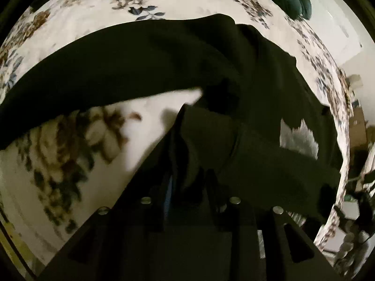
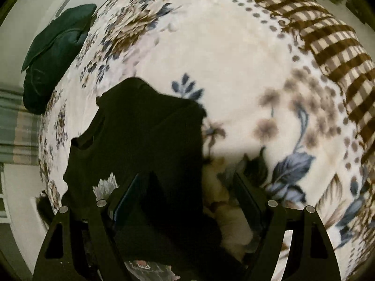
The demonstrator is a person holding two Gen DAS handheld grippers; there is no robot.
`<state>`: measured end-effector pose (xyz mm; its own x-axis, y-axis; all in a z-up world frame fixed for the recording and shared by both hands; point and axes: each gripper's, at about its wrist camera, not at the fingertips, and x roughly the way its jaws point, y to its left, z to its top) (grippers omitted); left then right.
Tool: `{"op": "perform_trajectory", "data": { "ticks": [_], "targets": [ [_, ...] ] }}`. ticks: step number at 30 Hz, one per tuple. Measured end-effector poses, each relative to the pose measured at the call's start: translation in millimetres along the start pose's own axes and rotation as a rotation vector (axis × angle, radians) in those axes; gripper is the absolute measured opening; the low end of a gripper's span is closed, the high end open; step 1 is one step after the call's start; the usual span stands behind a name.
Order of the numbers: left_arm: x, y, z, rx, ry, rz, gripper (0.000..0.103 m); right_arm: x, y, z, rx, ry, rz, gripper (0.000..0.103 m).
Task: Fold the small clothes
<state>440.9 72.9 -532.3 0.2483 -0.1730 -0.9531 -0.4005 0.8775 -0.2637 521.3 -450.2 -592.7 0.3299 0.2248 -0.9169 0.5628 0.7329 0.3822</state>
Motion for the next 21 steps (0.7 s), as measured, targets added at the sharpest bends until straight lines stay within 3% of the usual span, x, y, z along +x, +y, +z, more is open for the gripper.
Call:
{"op": "perform_trajectory", "data": {
  "ticks": [1,4,7,10,14,16,17,18,21],
  "targets": [
    [-4.2,3.9,-3.8,0.007,-0.007,0.010,0.032,-2.1,7.1,-8.5,-0.015,-0.001,0.005,0.082],
    [-14.8,19.4,-12.6,-0.002,-0.043,0.060,0.062,-3.6,39.5,-39.8,-0.091,0.011,0.033,0.082],
    [-10.7,28.6,-8.8,-0.043,-0.034,0.056,0.064,14.8,90.2,-74.2,-0.226,0.094,0.074,0.082],
    [-5.2,25.3,4.2,-0.077,-0.044,0.017,0.064,37.7,127.5,-92.2,-0.323,0.106,0.061,0.082],
    [10.8,3.5,23.0,-0.050,-0.053,0.024,0.063,74.8,141.5,-105.2,-0.361,0.182,0.000,0.082],
    [30.0,-2.6,25.3,-0.038,-0.004,0.025,0.057,72.7,136.2,-110.2,-0.346,0.183,-0.002,0.082],
    [34.6,-4.2,24.3,-0.028,-0.006,0.036,0.032,68.6,133.2,-112.3,-0.343,0.179,-0.003,0.082],
    [36.1,-5.1,22.2,-0.013,-0.017,0.061,0.024,63.9,129.1,-113.3,-0.337,0.174,-0.010,0.082],
    [22.0,1.3,11.4,0.000,-0.085,0.021,0.013,51.9,114.2,-114.1,-0.299,0.169,-0.012,0.082]
  ]
}}
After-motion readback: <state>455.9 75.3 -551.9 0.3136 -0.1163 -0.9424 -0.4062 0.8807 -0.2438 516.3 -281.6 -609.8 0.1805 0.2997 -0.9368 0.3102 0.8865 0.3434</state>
